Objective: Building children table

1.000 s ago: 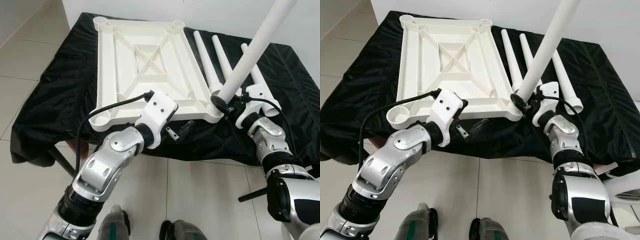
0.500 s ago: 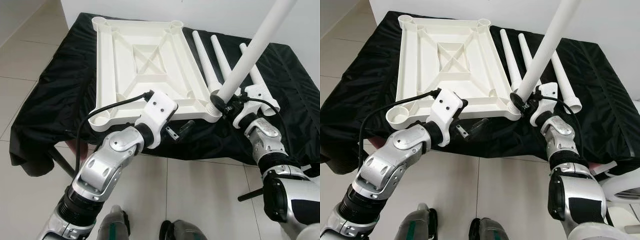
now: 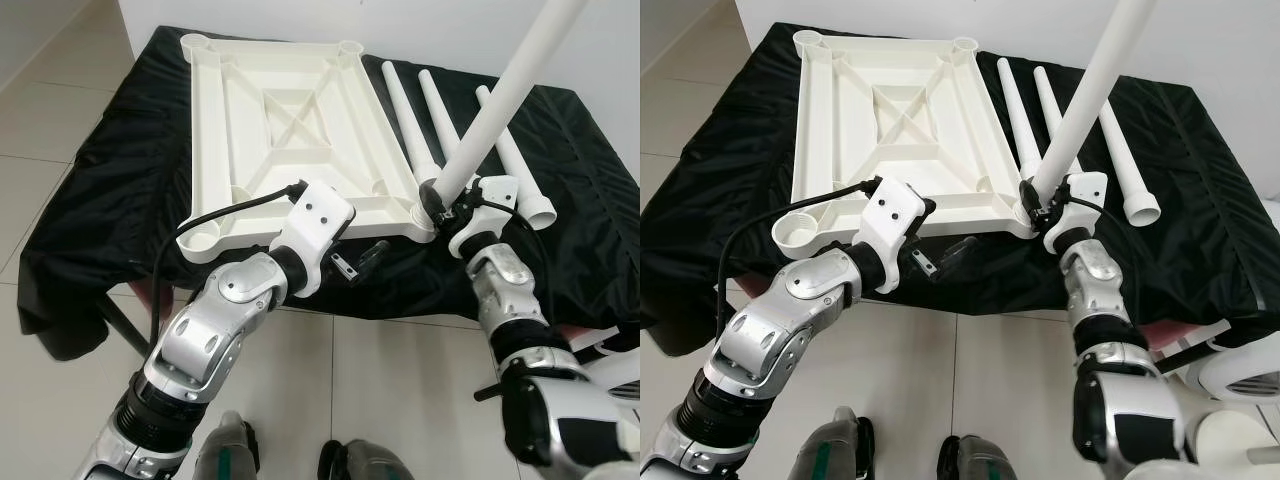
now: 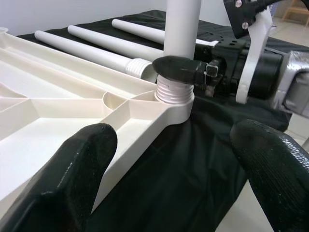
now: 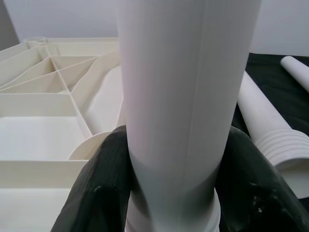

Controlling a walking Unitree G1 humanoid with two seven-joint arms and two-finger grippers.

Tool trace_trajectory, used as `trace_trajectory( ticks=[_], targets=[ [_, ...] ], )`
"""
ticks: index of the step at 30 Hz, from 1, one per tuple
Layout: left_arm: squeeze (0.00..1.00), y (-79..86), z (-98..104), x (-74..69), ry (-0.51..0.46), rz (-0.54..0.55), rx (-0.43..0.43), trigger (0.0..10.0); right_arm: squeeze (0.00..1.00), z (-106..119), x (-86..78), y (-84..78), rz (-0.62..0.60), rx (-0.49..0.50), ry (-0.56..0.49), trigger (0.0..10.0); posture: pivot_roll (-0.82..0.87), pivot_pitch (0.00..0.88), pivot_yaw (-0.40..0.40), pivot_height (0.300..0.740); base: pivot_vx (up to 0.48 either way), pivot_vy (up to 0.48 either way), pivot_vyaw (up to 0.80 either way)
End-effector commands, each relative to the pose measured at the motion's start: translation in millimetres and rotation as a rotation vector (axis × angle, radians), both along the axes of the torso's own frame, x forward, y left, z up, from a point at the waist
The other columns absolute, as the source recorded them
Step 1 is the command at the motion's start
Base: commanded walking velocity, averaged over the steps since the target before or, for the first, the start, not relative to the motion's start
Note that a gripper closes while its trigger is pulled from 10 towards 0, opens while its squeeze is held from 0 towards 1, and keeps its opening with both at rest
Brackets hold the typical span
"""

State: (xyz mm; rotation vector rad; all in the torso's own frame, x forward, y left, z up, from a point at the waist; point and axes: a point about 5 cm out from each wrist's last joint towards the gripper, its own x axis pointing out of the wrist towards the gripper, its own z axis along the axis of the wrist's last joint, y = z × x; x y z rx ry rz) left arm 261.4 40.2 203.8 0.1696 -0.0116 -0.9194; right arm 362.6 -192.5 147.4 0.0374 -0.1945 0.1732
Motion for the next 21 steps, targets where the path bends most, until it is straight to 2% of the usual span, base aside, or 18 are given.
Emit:
trace_trajectory(
  ticks=[1,9,10,11,13,14,17,21],
  targets=[
    [0.00,-2.5,1.5,-2.4,-0.004,-0.014,-0.005,10.0,0.00,0.1,-0.9,4.5,-0.045,0.020,-0.006,10.0,0.12,0.075,-0.095,0.740,0.000,0.000,0.00],
    [0.00,-2.3,0.4,-2.9,-0.004,-0.013,-0.002,10.0,0.00,1.8,-2.6,14.6,-0.107,0.051,-0.020,10.0,0.12,0.069,-0.097,0.740,0.000,0.000,0.00],
    [0.00,-1.3,0.2,-2.2,-0.005,-0.009,-0.001,10.0,0.00,1.8,-4.9,22.2,-0.139,0.064,-0.027,10.0,0.12,0.064,-0.099,0.740,0.000,0.000,0.00],
    [0.00,-1.3,0.2,-2.2,-0.005,-0.009,-0.001,10.0,0.00,1.8,-4.9,22.2,-0.139,0.064,-0.027,10.0,0.12,0.064,-0.099,0.740,0.000,0.000,0.00],
    [0.00,0.6,0.4,-0.3,-0.009,-0.001,0.002,10.0,0.00,1.8,-11.1,37.9,-0.200,0.102,-0.036,10.0,0.12,0.057,-0.100,0.740,0.000,0.000,0.00],
    [0.00,0.6,0.4,-0.3,-0.009,-0.001,0.002,10.0,0.00,1.8,-11.1,37.9,-0.200,0.102,-0.036,10.0,0.12,0.057,-0.100,0.740,0.000,0.000,0.00],
    [0.00,0.2,0.0,-0.4,-0.010,-0.007,0.004,10.0,0.00,-0.3,-17.1,55.2,-0.240,0.147,-0.030,10.0,0.11,0.051,-0.095,0.740,0.000,0.000,0.00],
    [0.00,-0.5,-0.4,-0.9,-0.010,-0.012,0.004,10.0,0.00,0.7,-18.3,60.2,-0.251,0.145,-0.030,10.0,0.11,0.047,-0.094,0.740,0.000,0.000,0.00]
  ],
)
